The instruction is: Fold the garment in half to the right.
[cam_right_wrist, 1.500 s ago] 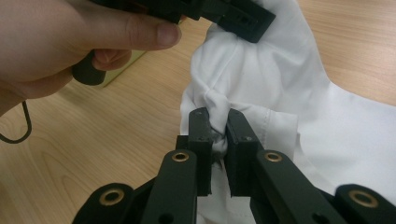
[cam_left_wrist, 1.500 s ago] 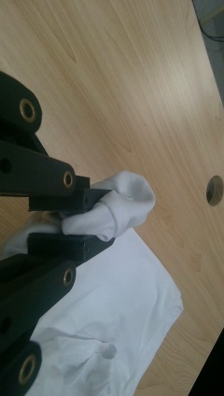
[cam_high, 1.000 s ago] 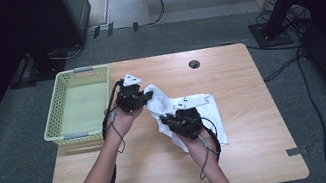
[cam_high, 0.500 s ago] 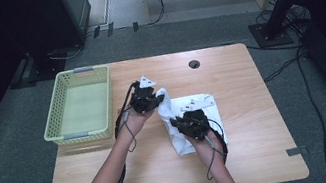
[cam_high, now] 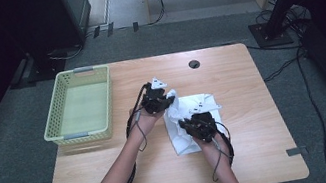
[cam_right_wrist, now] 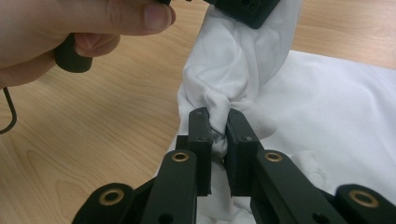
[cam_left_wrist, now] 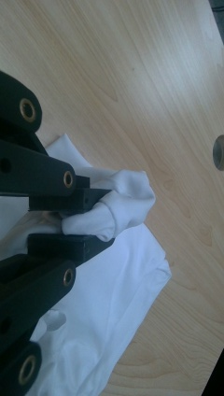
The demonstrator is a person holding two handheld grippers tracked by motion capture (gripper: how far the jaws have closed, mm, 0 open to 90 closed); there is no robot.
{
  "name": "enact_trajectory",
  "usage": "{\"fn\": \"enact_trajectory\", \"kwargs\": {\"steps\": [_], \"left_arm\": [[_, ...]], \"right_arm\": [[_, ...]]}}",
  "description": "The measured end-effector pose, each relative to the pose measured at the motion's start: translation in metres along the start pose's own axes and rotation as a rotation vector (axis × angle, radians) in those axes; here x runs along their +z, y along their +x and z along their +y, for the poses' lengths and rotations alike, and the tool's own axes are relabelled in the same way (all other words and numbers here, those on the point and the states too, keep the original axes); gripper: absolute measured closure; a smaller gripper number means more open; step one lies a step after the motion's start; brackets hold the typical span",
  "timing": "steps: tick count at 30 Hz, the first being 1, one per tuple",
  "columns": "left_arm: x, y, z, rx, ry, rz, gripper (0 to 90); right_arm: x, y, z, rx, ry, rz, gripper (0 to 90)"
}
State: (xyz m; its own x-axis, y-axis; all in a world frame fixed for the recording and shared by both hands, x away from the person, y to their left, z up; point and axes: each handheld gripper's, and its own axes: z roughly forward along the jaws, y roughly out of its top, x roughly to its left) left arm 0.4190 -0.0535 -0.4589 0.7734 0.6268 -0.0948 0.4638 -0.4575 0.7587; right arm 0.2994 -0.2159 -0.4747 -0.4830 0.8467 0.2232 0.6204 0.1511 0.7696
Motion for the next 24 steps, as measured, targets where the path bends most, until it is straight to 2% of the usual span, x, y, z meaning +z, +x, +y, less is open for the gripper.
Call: {"fn": "enact_trajectory", "kwargs": {"steps": [5, 13, 24], "left_arm": [[0.013, -0.005, 0.0, 0.009, 0.005, -0.009, 83.1], [0.034, -0.013, -0.005, 0.02, 0.017, -0.018, 83.1], [0.049, -0.012, -0.019, 0.009, 0.039, -0.014, 82.9]], "right_arm": [[-0.003, -0.005, -0.006, -0.001, 0.004, -0.041, 83.7], [-0.002, -0.018, -0.018, 0.018, 0.029, -0.068, 83.7], [0.01, -0.023, -0.032, 0.004, 0.067, -0.104, 83.4]]}}
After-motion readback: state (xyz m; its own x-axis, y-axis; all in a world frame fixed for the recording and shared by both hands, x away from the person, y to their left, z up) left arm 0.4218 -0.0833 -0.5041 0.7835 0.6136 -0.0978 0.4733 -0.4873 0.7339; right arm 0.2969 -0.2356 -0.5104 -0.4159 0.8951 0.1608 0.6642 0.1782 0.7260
